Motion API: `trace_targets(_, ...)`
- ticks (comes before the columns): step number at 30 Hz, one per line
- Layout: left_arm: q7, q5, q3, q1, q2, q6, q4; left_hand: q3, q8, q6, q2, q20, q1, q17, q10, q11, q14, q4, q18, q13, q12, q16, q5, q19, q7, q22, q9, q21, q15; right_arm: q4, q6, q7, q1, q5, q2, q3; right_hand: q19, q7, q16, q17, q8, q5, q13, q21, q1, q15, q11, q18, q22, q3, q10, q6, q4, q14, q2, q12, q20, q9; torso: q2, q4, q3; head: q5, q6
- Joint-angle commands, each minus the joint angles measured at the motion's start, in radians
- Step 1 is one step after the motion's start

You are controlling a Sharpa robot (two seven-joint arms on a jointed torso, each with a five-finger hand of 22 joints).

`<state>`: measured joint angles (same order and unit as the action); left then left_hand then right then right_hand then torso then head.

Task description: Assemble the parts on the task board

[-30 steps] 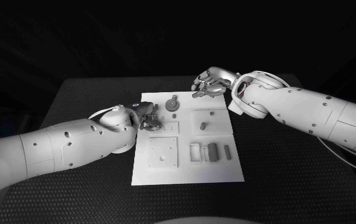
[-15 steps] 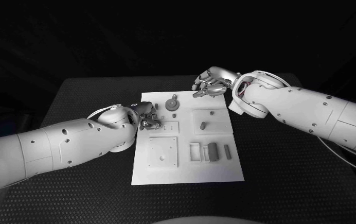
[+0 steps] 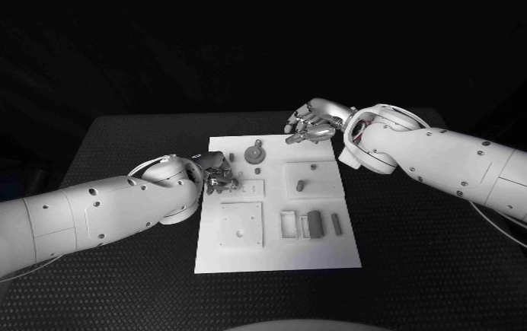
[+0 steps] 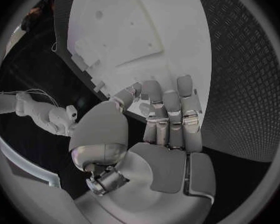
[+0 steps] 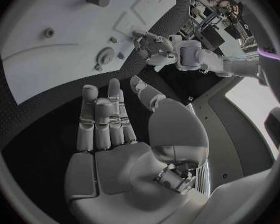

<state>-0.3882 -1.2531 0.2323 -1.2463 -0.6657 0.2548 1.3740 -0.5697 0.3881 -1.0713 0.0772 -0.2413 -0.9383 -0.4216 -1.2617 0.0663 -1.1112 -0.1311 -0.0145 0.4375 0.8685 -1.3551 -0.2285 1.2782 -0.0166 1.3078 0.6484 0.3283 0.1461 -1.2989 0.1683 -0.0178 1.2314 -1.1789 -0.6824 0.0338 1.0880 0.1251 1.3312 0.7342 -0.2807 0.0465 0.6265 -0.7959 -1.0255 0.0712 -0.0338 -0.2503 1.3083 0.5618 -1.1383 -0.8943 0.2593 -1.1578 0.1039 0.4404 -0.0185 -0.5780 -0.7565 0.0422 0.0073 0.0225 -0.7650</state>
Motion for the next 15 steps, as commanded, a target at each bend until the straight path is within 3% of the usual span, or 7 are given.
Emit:
trace_targets(1, 0.018, 0.094, 0.003, 0.005, -0.003, -0.018, 0.01, -0.003, -0.005, -0.045, -0.062, -0.002, -0.043, 0.002, -0.008, -0.002, -0.004, -0.014, 0.014, 0.002, 0.005, -0.004, -0.006, 0.01, -0.027, 0.019, -0.004, -0.007, 0.006, 0.002, -0.014, -0.001, 0.0, 0.0, 0.0, 0.0, -0.005, 0.022, -0.005, -0.001, 0.005, 0.004, -0.002, 0.005, 0.008, -0.001, -0.006, -0.012, 0.013, 0.001, -0.001, -0.017, -0.005, 0.006, 0.0, -0.004, -0.001, -0.001, -0.001, -0.0003, -0.0003, 0.001, 0.001)
trace_targets(8, 0.008, 0.213, -0.002, 0.003, -0.017, -0.018, 0.025, -0.007, -0.016, -0.06, -0.098, -0.001, -0.01, 0.007, -0.014, -0.001, -0.009, -0.036, 0.014, 0.006, 0.003, -0.006, -0.02, 0.014, -0.025, 0.02, -0.015, -0.008, 0.005, 0.005, -0.016, 0.0, 0.0, 0.0, 0.0, 0.0, -0.005, 0.022, -0.005, -0.001, 0.006, 0.004, -0.002, 0.006, 0.006, -0.001, -0.006, -0.012, 0.014, 0.002, -0.001, -0.016, -0.004, 0.006, 0.0, -0.004, -0.001, -0.001, 0.0, 0.0011, 0.0004, 0.003, 0.0)
trace_targets(9, 0.006, 0.227, -0.003, 0.003, -0.018, -0.019, 0.027, -0.025, -0.019, -0.065, -0.1, -0.001, 0.001, 0.009, -0.018, 0.0, -0.012, -0.036, 0.014, 0.006, 0.001, -0.007, -0.005, 0.015, -0.024, 0.02, -0.018, -0.009, 0.005, 0.006, -0.017, 0.0, 0.0, 0.0, 0.0, 0.0, -0.005, 0.022, -0.005, -0.001, 0.006, 0.004, -0.002, 0.006, 0.006, -0.001, -0.006, -0.012, 0.014, 0.002, -0.001, -0.016, -0.003, 0.006, 0.0, -0.004, -0.001, -0.001, 0.0, 0.0013, 0.0001, 0.003, 0.0)
trace_targets(15, -0.015, 0.287, -0.003, -0.002, -0.016, -0.026, 0.032, -0.062, -0.028, -0.075, -0.119, -0.001, 0.055, 0.015, -0.024, 0.0, -0.015, -0.048, 0.014, 0.008, -0.005, -0.008, -0.001, 0.019, -0.025, 0.021, -0.026, -0.01, 0.004, 0.008, -0.021, 0.002, 0.0, 0.0, 0.001, 0.0, -0.005, 0.022, -0.005, -0.002, 0.006, 0.004, -0.002, 0.006, 0.002, -0.001, -0.006, -0.012, 0.014, 0.004, -0.001, -0.016, -0.001, 0.006, 0.0, -0.004, -0.001, -0.002, 0.0, 0.0016, 0.0006, 0.001, -0.001)
